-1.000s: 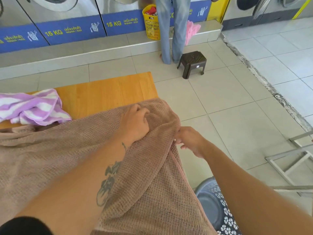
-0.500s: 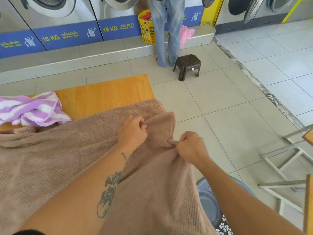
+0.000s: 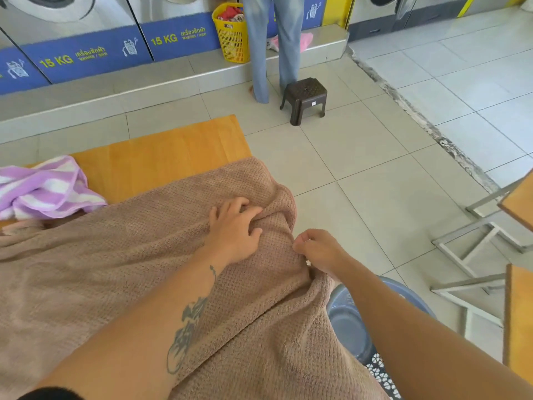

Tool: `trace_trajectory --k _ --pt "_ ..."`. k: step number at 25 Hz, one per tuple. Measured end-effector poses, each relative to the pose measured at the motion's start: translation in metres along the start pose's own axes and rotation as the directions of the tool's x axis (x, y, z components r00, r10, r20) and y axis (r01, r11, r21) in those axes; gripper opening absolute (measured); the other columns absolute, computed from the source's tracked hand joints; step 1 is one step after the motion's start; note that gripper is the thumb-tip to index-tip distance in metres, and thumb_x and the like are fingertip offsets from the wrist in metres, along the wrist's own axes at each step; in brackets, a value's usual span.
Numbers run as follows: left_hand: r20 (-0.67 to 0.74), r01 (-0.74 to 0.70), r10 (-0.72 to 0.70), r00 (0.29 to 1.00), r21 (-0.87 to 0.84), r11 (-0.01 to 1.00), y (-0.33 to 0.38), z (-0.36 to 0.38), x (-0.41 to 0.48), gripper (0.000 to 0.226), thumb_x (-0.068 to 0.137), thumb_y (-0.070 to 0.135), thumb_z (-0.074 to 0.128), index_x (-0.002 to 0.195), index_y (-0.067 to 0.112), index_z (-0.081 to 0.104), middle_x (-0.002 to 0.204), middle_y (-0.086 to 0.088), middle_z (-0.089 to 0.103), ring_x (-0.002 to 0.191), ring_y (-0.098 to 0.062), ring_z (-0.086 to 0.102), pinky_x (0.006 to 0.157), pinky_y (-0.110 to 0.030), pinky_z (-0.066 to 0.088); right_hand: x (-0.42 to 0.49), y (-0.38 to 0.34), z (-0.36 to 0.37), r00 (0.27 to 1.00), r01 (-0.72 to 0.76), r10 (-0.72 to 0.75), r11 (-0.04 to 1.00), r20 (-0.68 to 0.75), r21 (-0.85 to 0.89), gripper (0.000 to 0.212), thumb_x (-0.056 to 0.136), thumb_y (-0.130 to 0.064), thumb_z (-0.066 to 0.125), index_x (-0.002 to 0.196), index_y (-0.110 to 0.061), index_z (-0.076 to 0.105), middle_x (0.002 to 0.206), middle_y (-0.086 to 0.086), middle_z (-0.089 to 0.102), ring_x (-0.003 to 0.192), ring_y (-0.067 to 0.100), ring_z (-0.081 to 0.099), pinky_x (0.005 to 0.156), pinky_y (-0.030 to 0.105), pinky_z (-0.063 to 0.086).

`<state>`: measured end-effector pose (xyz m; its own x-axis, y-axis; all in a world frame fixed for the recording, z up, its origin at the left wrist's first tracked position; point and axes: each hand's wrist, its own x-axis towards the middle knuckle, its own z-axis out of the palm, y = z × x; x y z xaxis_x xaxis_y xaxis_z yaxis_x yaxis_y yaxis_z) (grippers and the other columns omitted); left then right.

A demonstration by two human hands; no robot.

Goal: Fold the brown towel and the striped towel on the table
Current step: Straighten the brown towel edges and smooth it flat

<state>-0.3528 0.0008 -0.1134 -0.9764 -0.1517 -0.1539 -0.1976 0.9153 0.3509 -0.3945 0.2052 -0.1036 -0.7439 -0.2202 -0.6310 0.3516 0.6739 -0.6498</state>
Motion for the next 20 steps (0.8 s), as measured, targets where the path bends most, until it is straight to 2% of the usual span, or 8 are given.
trace_trajectory --k 2,6,8,11,13,16,18,20 --pt "-0.046 0.06 -0.06 0.997 -0.008 0.998 -0.001 -0.002 0.002 0.038 0.096 0.035 0.052 0.133 0.034 0.054 0.148 0.005 0.035 0.14 -0.019 0.024 0.118 -0.052 0.014 -0.001 0.0 -0.003 0.999 0.041 -0.04 0.99 0.015 -0.137 0.004 0.089 -0.018 0.058 0.088 -0.014 0.06 0.093 0.001 0.063 0.086 0.019 0.059 0.076 0.035 0.049" --pt "0.1 0.094 -0.097 0.99 0.034 0.995 0.001 -0.006 0.005 0.052 0.098 0.033 0.047 0.148 0.038 0.034 0.16 0.001 0.019 0.148 -0.021 0.009 0.118 -0.058 0.005 -0.016 0.019 -0.01 1.0 0.02 -0.016 0.972 0.017 -0.236 0.027 0.083 -0.019 0.055 0.108 -0.026 0.06 0.096 0.002 0.069 0.084 0.017 0.066 0.066 0.032 0.052" --pt "0.006 0.07 -0.07 0.998 -0.037 0.997 0.005 -0.009 -0.004 0.046 0.097 0.027 0.047 0.143 0.034 0.043 0.151 0.003 0.033 0.144 -0.019 0.024 0.118 -0.053 0.01 -0.026 0.034 -0.01 0.998 0.0 0.017 0.968 0.067 -0.251 0.032 0.084 -0.02 0.056 0.115 -0.025 0.059 0.098 0.003 0.07 0.082 0.017 0.066 0.071 0.035 0.054" --pt "-0.106 0.076 -0.091 0.99 -0.136 0.988 0.008 -0.018 -0.041 0.031 0.096 0.018 0.048 0.123 0.029 0.06 0.126 0.008 0.052 0.124 -0.016 0.045 0.11 -0.043 0.027 -0.044 0.048 -0.007 0.998 0.039 -0.025 0.963 0.058 -0.268 0.045 0.085 -0.018 0.054 0.13 -0.023 0.049 0.121 0.006 0.061 0.091 0.016 0.061 0.068 0.028 0.049" --pt "-0.136 0.113 -0.14 0.981 -0.184 0.976 0.011 -0.018 -0.081 0.027 0.096 0.018 0.048 0.117 0.029 0.062 0.119 0.01 0.051 0.119 -0.013 0.045 0.106 -0.038 0.032 -0.053 0.051 -0.003 0.992 0.12 -0.106 0.943 0.063 -0.312 0.052 0.086 -0.023 0.056 0.135 -0.021 0.041 0.124 0.008 0.057 0.098 0.02 0.058 0.069 0.028 0.045" --pt "-0.155 0.242 -0.274 0.949 -0.197 0.95 0.018 -0.004 -0.151 0.025 0.096 0.025 0.05 0.119 0.032 0.06 0.112 0.012 0.045 0.116 -0.014 0.045 0.102 -0.034 0.035 -0.072 0.05 -0.007 0.986 0.145 -0.114 0.941 0.119 -0.307 0.045 0.085 -0.026 0.061 0.125 -0.017 0.043 0.107 0.005 0.061 0.09 0.021 0.061 0.069 0.034 0.05" --pt "-0.059 0.373 -0.382 0.922 -0.118 0.92 0.022 0.011 -0.187 0.033 0.097 0.035 0.048 0.129 0.036 0.054 0.124 0.01 0.042 0.125 -0.018 0.039 0.107 -0.041 0.029 -0.077 0.059 -0.023 0.991 0.129 -0.105 0.914 0.084 -0.384 0.04 0.085 -0.027 0.058 0.121 -0.014 0.047 0.104 0.009 0.063 0.09 0.025 0.063 0.079 0.041 0.055" --pt "-0.017 0.424 -0.424 0.905 -0.002 0.905 0.024 0.023 -0.215 0.04 0.098 0.037 0.044 0.138 0.037 0.047 0.14 0.008 0.037 0.134 -0.021 0.032 0.111 -0.049 0.024 -0.088 0.065 -0.037 0.994 0.108 -0.082 0.768 0.07 -0.631 0.04 0.086 -0.03 0.056 0.12 -0.012 0.045 0.115 0.012 0.058 0.099 0.029 0.058 0.086 0.039 0.05"
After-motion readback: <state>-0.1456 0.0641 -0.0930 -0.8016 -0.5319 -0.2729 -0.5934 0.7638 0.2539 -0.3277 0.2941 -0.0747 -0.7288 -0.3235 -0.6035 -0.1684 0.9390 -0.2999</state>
